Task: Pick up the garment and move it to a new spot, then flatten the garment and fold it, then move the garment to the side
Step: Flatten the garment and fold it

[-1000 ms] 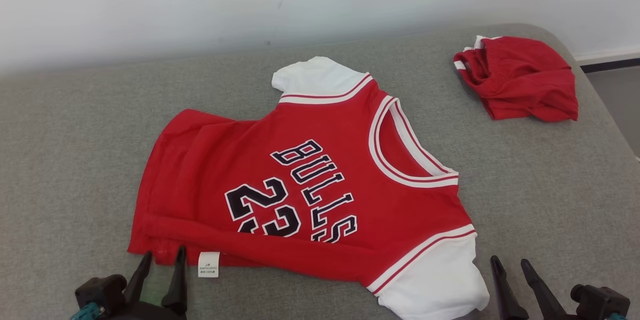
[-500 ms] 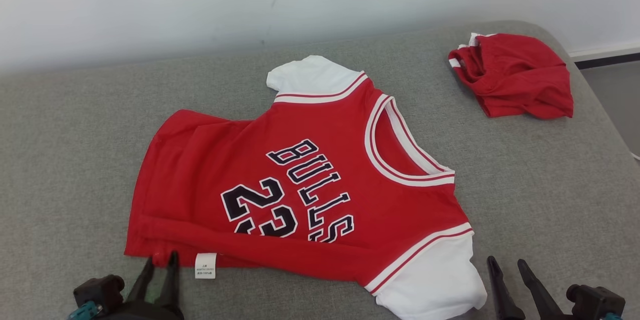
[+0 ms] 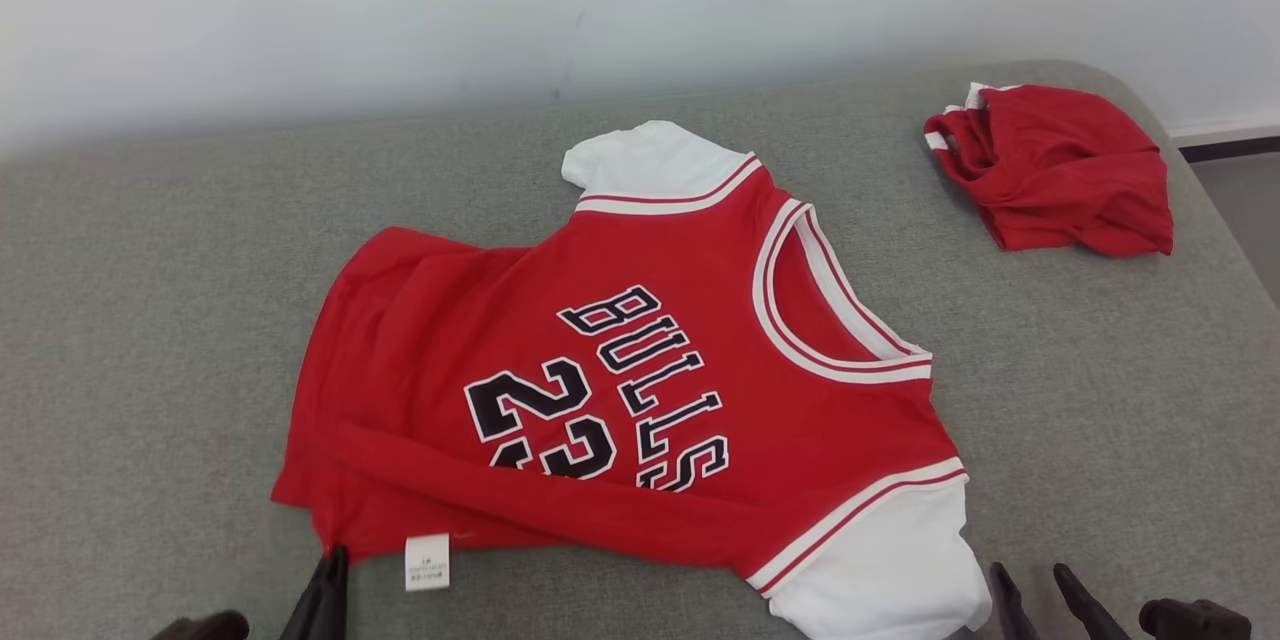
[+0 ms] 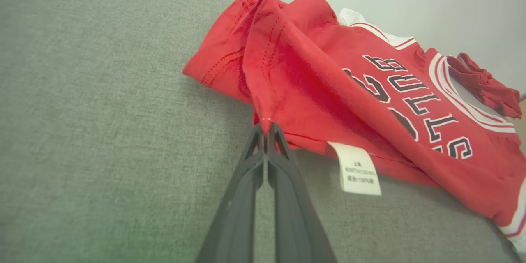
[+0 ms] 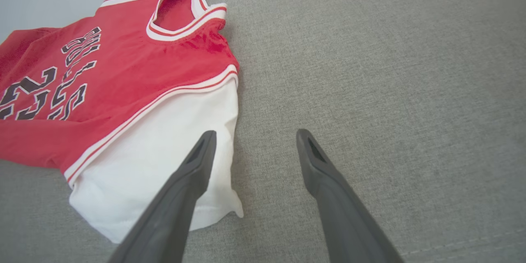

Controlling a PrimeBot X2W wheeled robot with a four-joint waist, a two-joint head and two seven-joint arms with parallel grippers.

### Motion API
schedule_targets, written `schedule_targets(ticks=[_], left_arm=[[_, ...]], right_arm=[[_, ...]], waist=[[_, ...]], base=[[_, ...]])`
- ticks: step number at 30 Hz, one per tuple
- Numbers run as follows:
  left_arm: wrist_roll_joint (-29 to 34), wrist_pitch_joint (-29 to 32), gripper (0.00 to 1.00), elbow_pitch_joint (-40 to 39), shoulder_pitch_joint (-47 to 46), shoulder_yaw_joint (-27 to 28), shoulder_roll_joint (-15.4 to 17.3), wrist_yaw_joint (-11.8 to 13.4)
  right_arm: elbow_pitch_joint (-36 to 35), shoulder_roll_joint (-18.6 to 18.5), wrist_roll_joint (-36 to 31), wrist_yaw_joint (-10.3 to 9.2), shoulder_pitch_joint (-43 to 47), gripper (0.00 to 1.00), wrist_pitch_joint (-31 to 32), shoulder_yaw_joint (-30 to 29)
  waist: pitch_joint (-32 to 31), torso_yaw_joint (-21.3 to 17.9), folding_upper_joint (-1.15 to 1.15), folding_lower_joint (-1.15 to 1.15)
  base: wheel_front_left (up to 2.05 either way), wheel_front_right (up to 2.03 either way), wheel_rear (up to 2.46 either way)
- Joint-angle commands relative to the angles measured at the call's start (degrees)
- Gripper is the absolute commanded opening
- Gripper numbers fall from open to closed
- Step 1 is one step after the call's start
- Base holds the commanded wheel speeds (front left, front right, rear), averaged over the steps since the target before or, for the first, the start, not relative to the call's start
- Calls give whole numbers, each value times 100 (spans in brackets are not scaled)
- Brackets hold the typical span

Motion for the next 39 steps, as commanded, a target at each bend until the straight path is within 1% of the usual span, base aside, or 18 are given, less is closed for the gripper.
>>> schedule_targets(ticks=[1,5,8,11,16,18,20,23,26,30,31,33,36,39], left_arm=[[89,-18,0,-44,73,39,-3,13],[54,-17,0,-305,527,339,-212,13],[172,-18,0,-341,655,312,-304,13],[272,-18,0,-294,626,234,-389,13],[303,-18,0,-172,545,189,-432,13],[284,-18,0,-133,518,184,-434,13],[270,-18,0,-98,501,185,-437,13],[265,-18,0,-69,504,174,-439,12],[270,-18,0,-217,544,268,-404,13],[335,-18,0,-638,494,445,-263,13],[359,-18,0,-767,433,465,-207,12],[409,-18,0,-1002,248,448,-30,12],[380,-18,0,-1295,-163,282,289,12],[303,154,0,-1569,-883,91,744,13]], right_arm=[[0,-3,-19,-14,20,100,5,13],[57,-21,24,-14,141,100,183,-13],[87,70,81,-14,112,100,364,87],[171,62,-11,-14,46,100,450,248],[575,6,-301,-14,-124,100,529,413],[729,37,-307,-14,-198,100,515,461],[851,41,-290,-14,-235,0,539,524],[901,56,-204,-14,-261,0,431,605],[751,-20,-75,-14,-231,0,325,621],[255,-21,270,-14,-366,0,350,585],[91,-69,314,-14,-431,0,379,572],[-272,-82,536,-14,-596,0,513,562],[-787,-216,724,-14,-983,0,808,553],[-1162,-443,712,-14,-1647,0,1091,565]], waist=[[8,19,0,0],[11,57,0,0],[-5,126,0,0],[-35,197,0,0],[-83,271,0,0],[-101,285,0,0],[-113,298,0,0],[-137,298,0,0],[-179,266,0,0],[-176,178,0,0],[-161,161,0,0],[-116,130,0,0],[5,103,0,0],[203,75,0,0]], base=[[0,0,0],[0,0,0],[0,0,0],[0,0,0],[0,0,0],[0,0,0],[0,0,0],[0,0,0],[0,0,0],[0,0,0],[0,0,0],[0,0,0],[0,0,0],[0,0,0]])
